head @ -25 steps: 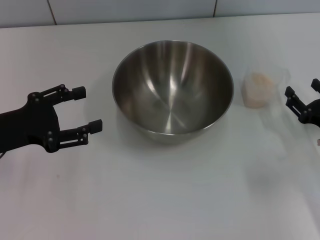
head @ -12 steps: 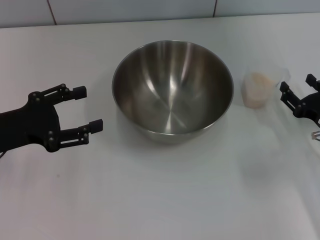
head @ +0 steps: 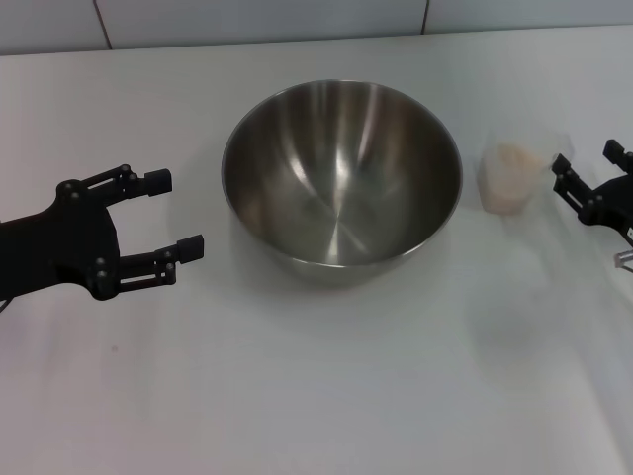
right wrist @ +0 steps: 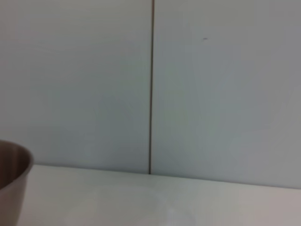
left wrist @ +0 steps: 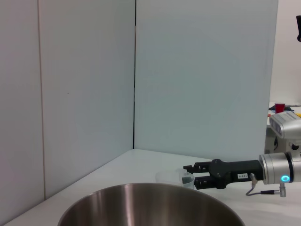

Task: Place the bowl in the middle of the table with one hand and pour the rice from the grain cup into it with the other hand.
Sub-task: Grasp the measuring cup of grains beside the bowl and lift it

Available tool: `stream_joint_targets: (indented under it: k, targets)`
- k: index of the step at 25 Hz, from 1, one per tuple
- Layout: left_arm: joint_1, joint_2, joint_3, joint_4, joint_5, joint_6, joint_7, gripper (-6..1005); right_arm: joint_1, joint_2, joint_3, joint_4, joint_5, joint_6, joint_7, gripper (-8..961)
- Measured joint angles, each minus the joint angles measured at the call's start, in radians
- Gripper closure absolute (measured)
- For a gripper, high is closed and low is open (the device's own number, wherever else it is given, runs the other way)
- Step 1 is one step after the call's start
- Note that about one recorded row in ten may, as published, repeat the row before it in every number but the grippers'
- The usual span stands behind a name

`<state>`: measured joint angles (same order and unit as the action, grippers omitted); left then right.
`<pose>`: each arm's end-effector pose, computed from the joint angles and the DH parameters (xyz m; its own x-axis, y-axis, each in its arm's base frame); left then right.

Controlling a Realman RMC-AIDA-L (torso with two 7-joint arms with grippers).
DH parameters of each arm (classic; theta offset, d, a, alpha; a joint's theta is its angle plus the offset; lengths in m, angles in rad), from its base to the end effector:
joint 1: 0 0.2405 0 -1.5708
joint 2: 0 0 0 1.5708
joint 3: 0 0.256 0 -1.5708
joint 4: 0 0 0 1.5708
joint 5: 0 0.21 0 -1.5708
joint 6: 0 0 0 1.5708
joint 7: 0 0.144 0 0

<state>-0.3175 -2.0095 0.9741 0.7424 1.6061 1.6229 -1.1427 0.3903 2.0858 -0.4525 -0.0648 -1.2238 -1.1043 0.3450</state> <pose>-0.2741 0.2910 0.0270 0.8095 0.0800 0.5817 0.2750 -0.9270 -0.2552 0.3739 0.3005 -0.0172 0.7534 -0.1575 -0.6384 -0.6569 -0.2223 -0.7204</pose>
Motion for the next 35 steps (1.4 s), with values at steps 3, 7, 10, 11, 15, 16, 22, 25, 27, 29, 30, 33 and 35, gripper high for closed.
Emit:
stream_joint_targets:
  k: [3,7,10,11,15,16,22,25,27,29,30,33,35]
  targets:
    - [0.000,-0.001,0.000,0.000,0.000,0.000,0.001,161,0.002,-0.001,0.009,-0.004,0.000,0.000,0.000,396]
    - [-0.001,-0.002,0.000,0.000,0.000,0.000,0.001,160,0.009,-0.001,0.011,-0.006,0.001,0.000,0.000,399]
    - [-0.003,-0.002,0.000,0.000,0.000,0.000,0.001,160,0.014,-0.001,0.014,-0.006,0.001,0.000,0.000,400]
    - [-0.003,-0.002,0.000,0.000,0.000,0.000,0.001,160,0.016,-0.001,0.017,-0.006,0.001,0.000,0.000,401]
    - [-0.006,-0.001,0.000,0.000,0.000,-0.002,0.002,160,0.023,-0.001,0.020,-0.006,0.001,0.000,0.000,403]
    - [-0.006,-0.001,0.000,0.000,0.000,-0.002,0.002,160,0.024,-0.001,0.020,-0.006,0.001,0.000,0.000,404]
    - [-0.013,0.002,0.000,0.000,0.002,-0.009,0.003,160,0.028,-0.001,0.020,-0.006,0.001,0.005,0.000,407]
    - [-0.014,0.002,0.000,0.000,0.002,-0.009,0.003,160,0.031,-0.002,0.020,-0.006,0.001,0.017,0.000,409]
    - [-0.015,0.002,0.000,0.000,0.001,-0.010,0.004,160,0.033,-0.003,0.020,-0.006,0.001,0.023,0.000,410]
    - [-0.015,0.002,0.000,0.000,0.002,-0.012,0.004,160,0.033,-0.003,0.020,-0.006,0.001,0.024,0.000,411]
    - [-0.015,0.002,0.000,0.000,0.002,-0.012,0.004,160,0.034,-0.003,0.020,-0.006,0.001,0.025,0.000,411]
    - [-0.017,0.002,0.000,0.000,0.002,-0.013,0.005,161,0.036,-0.003,0.020,-0.007,0.001,0.025,0.000,413]
    - [-0.019,0.002,-0.001,0.000,0.002,-0.013,0.005,161,0.037,-0.003,0.020,-0.007,0.001,0.026,-0.001,414]
